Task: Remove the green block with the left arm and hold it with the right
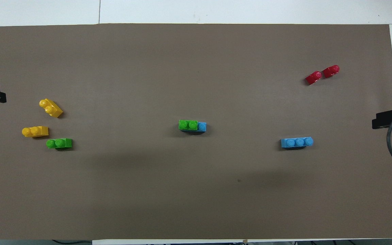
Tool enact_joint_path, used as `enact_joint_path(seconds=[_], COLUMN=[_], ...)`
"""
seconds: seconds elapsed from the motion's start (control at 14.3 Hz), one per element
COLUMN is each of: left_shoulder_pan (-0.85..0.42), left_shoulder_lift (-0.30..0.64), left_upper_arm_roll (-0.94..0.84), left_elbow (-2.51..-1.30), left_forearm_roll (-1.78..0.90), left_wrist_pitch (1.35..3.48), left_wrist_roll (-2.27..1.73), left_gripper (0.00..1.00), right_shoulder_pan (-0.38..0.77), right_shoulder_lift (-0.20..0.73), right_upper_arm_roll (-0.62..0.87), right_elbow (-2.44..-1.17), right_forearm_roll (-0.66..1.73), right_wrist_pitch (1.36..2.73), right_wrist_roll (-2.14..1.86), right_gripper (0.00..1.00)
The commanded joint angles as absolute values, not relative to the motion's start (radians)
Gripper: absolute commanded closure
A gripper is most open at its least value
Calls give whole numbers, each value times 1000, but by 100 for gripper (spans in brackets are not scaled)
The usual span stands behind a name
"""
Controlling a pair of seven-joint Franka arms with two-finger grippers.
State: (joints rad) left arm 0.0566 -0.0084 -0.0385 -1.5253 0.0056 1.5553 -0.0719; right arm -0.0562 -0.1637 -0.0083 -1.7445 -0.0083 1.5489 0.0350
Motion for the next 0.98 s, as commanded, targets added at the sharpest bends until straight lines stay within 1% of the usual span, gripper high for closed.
enact_joint_path(seconds=[0.0,0.91], left_shoulder_pan=[58,49], left_shoulder_lift=[-2,-14], left_upper_arm_roll=[-35,-35], left_elbow=[-1514,-1537], left_forearm_roll=[-8,-6], left_wrist_pitch=[1563,1562], left_wrist_roll=[-77,-77], left_gripper=[0,0], right_shoulder_pan=[-63,-64], right_shoulder_lift=[-173,-175], right_upper_arm_roll=[-5,-5], right_elbow=[-1763,-1769], right_forearm_roll=[-40,-40], right_wrist_pitch=[1563,1566], right_wrist_roll=[14,12], right_gripper=[1,1])
